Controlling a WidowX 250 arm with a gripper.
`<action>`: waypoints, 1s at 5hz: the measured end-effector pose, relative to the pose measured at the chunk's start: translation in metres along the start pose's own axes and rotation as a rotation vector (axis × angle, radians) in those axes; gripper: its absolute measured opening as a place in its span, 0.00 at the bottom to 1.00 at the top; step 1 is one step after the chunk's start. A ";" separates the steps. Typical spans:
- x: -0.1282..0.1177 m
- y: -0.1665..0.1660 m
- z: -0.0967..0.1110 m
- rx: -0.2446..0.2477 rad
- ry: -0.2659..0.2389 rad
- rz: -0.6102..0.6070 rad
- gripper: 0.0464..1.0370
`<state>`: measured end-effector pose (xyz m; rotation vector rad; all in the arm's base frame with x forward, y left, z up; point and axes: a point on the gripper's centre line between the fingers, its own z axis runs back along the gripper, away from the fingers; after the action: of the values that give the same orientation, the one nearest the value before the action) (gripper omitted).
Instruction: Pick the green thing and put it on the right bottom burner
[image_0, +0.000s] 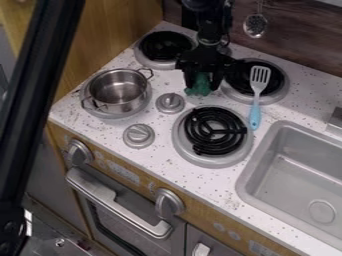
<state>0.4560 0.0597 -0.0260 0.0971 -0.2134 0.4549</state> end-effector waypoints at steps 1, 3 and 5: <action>-0.012 -0.020 0.052 -0.024 -0.067 -0.085 0.55; -0.090 -0.047 0.065 0.005 0.049 -0.225 0.51; -0.134 -0.040 0.043 -0.021 0.160 -0.170 0.51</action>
<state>0.3483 -0.0394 -0.0163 0.0576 -0.0516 0.2898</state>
